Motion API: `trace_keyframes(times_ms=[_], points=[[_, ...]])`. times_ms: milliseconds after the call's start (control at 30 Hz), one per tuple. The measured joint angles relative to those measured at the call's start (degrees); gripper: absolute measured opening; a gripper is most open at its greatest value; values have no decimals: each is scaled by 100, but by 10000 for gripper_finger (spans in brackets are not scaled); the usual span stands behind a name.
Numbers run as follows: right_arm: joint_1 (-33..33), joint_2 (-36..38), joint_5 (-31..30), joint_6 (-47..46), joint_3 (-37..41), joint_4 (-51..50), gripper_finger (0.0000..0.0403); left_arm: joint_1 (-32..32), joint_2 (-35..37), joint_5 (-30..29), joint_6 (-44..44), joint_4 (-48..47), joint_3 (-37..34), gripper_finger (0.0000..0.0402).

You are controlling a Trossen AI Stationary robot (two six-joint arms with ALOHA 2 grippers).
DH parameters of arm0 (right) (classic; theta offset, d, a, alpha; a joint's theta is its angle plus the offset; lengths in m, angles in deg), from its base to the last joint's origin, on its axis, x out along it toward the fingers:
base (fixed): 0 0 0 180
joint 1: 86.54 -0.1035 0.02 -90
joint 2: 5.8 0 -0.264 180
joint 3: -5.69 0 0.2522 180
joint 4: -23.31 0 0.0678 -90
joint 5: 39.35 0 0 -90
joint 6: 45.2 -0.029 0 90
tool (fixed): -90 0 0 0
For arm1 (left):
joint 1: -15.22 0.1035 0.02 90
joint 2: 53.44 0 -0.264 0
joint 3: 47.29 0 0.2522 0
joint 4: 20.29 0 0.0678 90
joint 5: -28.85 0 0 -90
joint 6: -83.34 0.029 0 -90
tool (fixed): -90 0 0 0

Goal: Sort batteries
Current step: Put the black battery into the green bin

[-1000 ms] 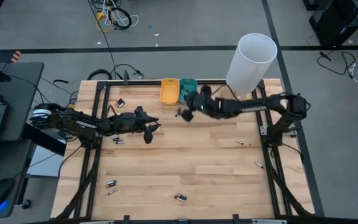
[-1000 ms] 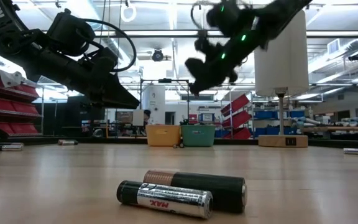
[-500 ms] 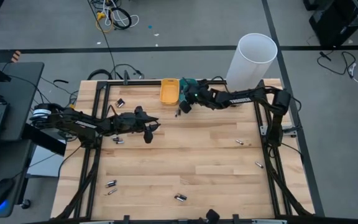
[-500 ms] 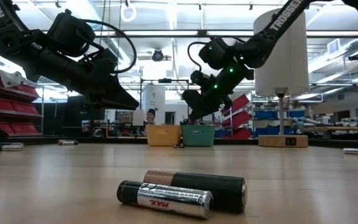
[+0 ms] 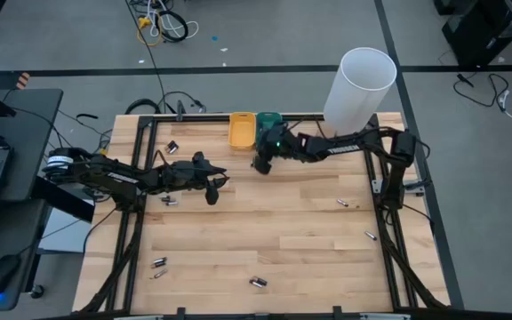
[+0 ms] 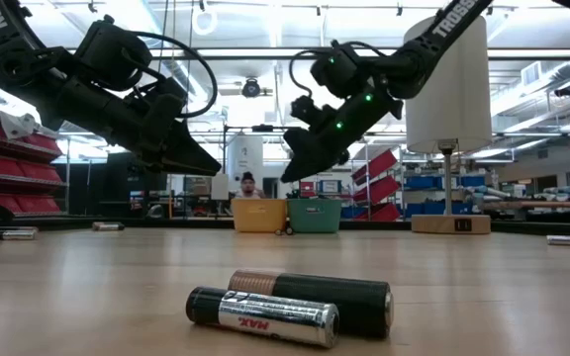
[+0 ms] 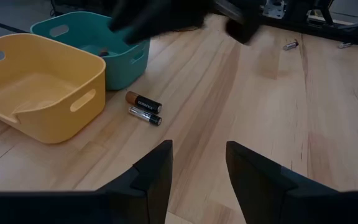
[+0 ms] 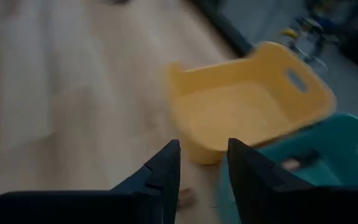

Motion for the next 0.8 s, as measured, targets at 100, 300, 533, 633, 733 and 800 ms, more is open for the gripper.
trace_keyframes(times_ms=[100, 300, 533, 633, 733, 800], points=[[-221, 0, 4, 537, 0, -172, 119, 0, -1, -2, -1, -5, 0, 165], [-440, -2, 33, 1127, 2, -578, 111, 0, 0, -2, -9, -3, 0, 165], [-454, -2, 214, 1128, 2, -720, 87, 0, 0, -5, -22, 68, 0, 165], [-375, -2, 445, 1039, 2, -752, 72, 0, 0, -6, -24, 213, 0, 165], [-265, -2, 657, 778, 2, -770, 54, 0, 0, -6, -24, 298, 0, 165], [-201, -2, 669, 645, 3, -835, 43, 0, 0, -7, -23, 367, 0, 165]])
